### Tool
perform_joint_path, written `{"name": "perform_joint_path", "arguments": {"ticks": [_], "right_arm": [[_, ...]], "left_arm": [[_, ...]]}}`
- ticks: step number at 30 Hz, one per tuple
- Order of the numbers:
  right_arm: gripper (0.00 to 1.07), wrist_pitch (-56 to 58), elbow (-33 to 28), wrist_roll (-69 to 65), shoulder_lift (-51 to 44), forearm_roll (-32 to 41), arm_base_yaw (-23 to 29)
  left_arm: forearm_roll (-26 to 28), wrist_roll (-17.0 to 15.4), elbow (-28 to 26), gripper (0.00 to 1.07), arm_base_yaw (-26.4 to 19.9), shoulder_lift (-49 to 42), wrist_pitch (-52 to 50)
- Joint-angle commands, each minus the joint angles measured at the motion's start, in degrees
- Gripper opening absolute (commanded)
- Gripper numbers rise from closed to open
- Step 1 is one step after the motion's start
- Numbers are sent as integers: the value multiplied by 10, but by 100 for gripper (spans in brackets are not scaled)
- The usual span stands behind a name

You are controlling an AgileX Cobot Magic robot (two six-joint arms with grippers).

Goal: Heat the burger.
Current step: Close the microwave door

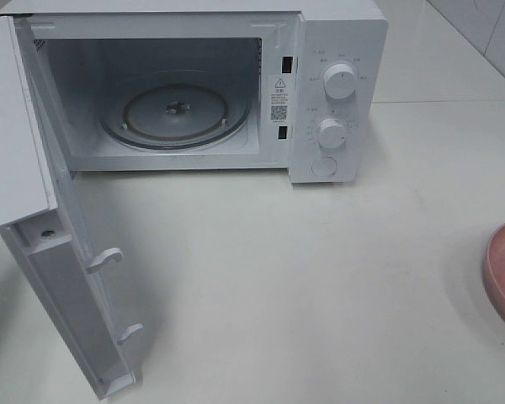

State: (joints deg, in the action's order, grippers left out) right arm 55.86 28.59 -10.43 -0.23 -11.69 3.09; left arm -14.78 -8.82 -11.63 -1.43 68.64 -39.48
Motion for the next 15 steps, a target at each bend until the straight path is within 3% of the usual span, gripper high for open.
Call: {"name": "perform_joint_path", "arguments": {"ticks": [1,5,12,15], "right_arm": [[75,-5,-1,6,-14,2,-3],[75,-5,-1,6,-14,2,-3],[75,-5,-1,6,-14,2,-3],[75,-5,-1,6,-14,2,-3]], "left_arm": [[-34,-34,0,0,1,57,-85],[-68,-43,-2,0,1,89,-132],[-171,-104,-50,0,12,156,-156],[-184,-105,-64,0,30,167,-156]]}}
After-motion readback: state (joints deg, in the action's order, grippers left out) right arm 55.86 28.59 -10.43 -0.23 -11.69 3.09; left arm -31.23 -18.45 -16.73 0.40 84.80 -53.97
